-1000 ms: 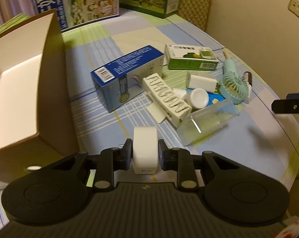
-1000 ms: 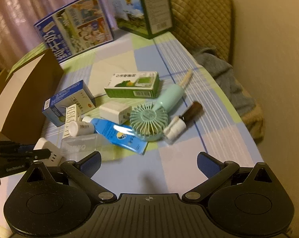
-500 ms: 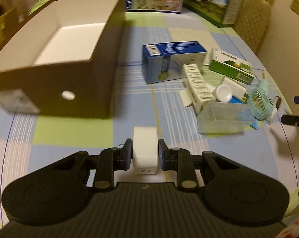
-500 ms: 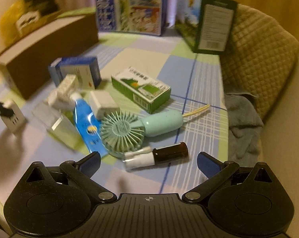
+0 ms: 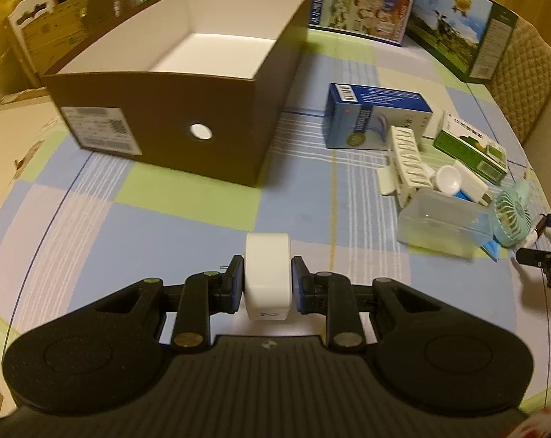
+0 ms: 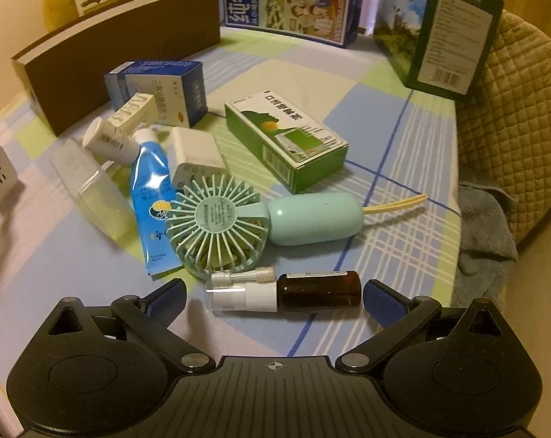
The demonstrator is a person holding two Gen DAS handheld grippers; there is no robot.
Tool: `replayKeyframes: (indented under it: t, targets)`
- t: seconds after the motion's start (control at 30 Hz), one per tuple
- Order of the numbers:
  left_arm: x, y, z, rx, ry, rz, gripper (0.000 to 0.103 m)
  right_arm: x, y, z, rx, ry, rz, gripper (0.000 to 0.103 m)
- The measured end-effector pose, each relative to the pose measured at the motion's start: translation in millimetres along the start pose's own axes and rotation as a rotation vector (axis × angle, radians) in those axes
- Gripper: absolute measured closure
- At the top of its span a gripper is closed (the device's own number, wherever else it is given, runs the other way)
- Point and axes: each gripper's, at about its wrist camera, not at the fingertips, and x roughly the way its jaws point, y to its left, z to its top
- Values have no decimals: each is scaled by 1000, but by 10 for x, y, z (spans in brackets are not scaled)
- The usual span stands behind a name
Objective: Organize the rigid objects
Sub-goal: 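Lift the white plug adapter with the left gripper while the right gripper grasps the brown spray bottle, then carry both held items over the open brown box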
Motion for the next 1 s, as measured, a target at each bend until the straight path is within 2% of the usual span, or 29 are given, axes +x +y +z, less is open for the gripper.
replayKeyframes:
  t: [0.07, 0.23, 0.43, 0.67, 1.0]
  targets:
    - [-18, 14, -17, -8, -2, 10, 80, 24, -6, -7, -4, 5, 1, 10]
    - [-46, 38, -40, -16, -4, 24, 80, 49, -42, -13, 4, 1, 1, 16]
    - [-74, 48, -34, -8, -8, 16, 80, -20, -42, -32, 18, -3, -1, 17]
    - [-150, 62, 35, 21, -22, -13, 80, -282, 28, 31, 44, -21, -5, 17]
    - [-448, 220, 324, 80, -68, -88, 80, -714, 436, 501, 76, -86, 48, 17]
